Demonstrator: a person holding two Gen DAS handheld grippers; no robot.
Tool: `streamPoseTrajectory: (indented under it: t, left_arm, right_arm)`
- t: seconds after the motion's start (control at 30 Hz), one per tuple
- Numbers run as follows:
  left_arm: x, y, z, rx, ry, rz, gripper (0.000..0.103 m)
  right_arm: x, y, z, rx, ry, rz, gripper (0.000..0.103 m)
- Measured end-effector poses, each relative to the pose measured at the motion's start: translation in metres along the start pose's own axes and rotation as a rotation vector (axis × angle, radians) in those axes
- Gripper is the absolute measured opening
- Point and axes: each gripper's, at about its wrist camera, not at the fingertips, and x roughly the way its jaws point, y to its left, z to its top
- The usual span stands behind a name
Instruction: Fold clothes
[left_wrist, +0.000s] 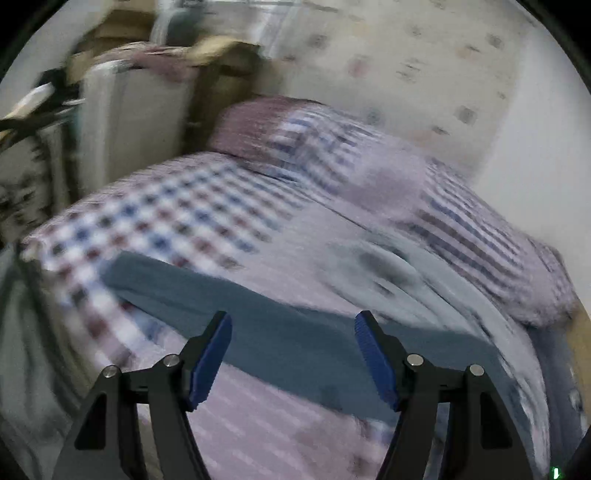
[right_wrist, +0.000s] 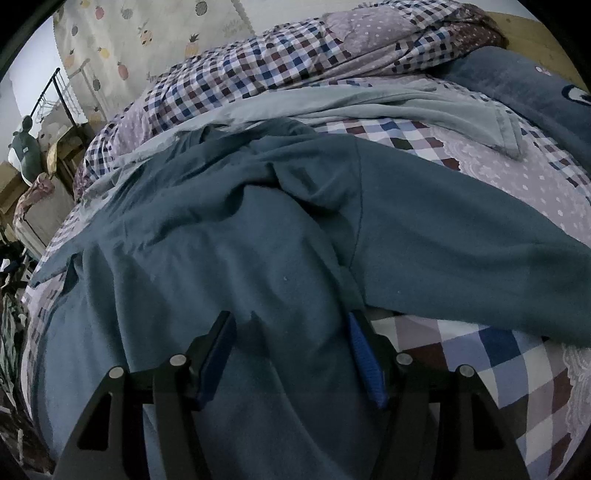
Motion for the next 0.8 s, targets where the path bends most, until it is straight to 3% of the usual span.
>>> streamPoseTrajectory:
  t: [0.1,0.27,0.37,0.57,0.7,0.8]
  left_arm:
    - [-0.012,-0.050,-0.030,0.061,0.063,-0.116,0.073]
    - [-0.032,-0.145,-0.101,0.098,0.172,-0.388,0.074]
    - [-0.039,-0.195,-0.151,0.123,0.196,-0.488,0.074]
    - [-0.031,-0.261,-0.233,0.247,0.264,-0.476,0.074]
    - [-0.045,-0.271,-0.256,0.363,0.175,-0.435,0.074]
    - [-0.039,-0.271,-0.257,0.390,0.158,-0.430,0.074]
  right_arm:
    - [-0.001,-0.002,0.001,0.012,-0.002,0.013,0.066]
    - [-0.007,-0.005,0.002,0.033,-0.009,0.040,0.066]
    - [-0.013,-0.008,0.003,0.040,-0.019,0.074,0.066]
    - [-0.033,-0.015,0.012,0.061,-0.055,0.149,0.066]
    - [-0.048,-0.015,0.032,0.049,-0.101,0.168,0.066]
    - [-0.043,-0.005,0.067,-0.055,-0.101,0.119,0.064]
